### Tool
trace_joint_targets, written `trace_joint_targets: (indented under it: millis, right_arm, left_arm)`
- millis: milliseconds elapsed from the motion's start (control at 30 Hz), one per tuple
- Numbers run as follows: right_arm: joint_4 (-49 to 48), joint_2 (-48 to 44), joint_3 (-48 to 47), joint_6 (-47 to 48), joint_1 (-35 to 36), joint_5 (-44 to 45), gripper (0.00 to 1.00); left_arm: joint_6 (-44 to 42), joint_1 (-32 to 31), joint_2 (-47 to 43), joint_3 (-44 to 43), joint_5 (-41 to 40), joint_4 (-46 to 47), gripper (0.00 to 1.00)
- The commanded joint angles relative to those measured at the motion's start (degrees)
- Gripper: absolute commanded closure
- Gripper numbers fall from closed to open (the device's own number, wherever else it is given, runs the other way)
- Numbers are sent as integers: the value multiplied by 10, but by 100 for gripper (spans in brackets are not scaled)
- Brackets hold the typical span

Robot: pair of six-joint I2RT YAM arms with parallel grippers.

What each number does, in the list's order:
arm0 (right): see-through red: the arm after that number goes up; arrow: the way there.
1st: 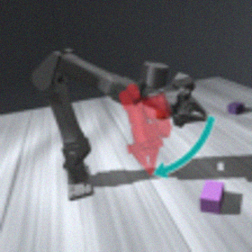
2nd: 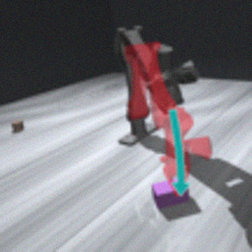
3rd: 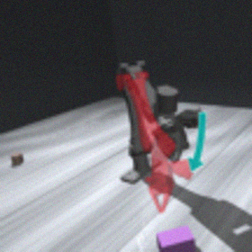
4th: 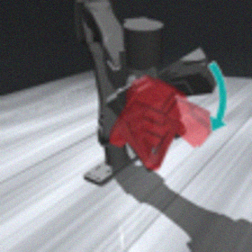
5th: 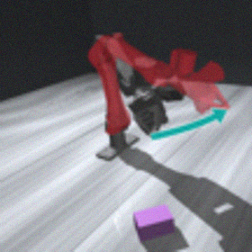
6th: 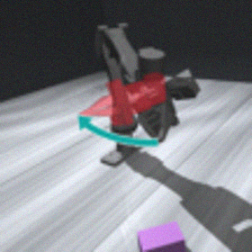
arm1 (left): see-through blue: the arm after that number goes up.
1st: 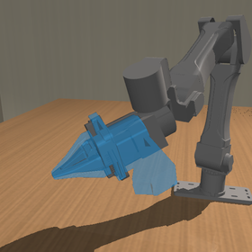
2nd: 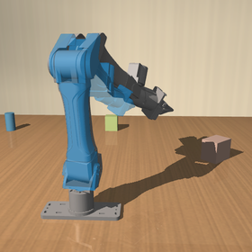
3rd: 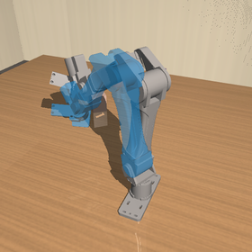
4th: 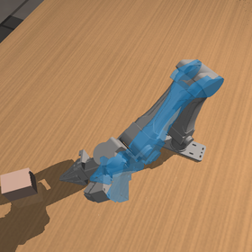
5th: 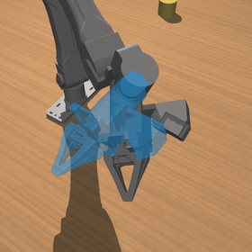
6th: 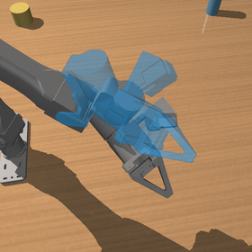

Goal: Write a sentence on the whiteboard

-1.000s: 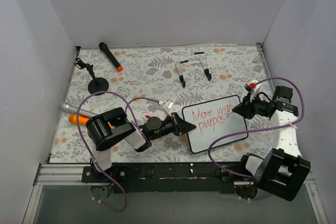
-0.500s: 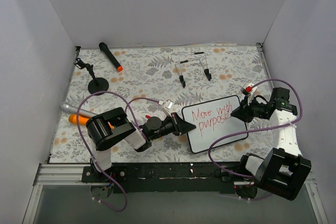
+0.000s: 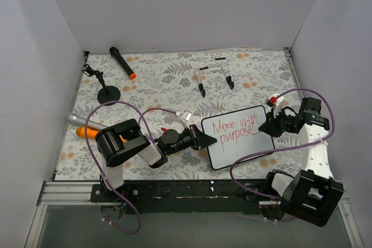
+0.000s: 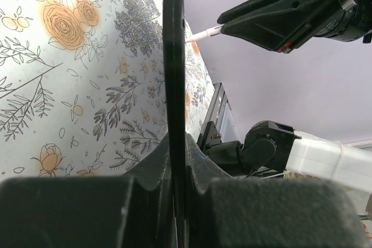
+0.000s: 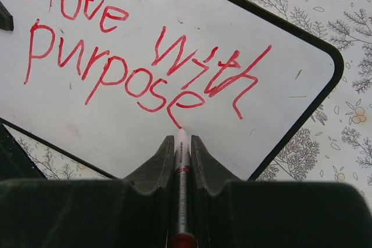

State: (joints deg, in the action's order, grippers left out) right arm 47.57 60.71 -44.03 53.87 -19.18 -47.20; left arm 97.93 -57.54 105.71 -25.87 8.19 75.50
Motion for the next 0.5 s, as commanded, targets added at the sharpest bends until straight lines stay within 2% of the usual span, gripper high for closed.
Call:
trace_joint_targets:
  millis: [0,267,467]
  right_arm:
    - [-12,-12,-25,-9,-5,26,99]
    - [17,-57,-61,-15,-6,-38,99]
    - [55,-73,-60,18,-5,-88,99]
  left_arm:
    - [-36,-5,-2,-3,10,100,100]
    - [-39,-5,-12,-2,1,87,100]
    - [-43,-5,-26,-2,-7,80,100]
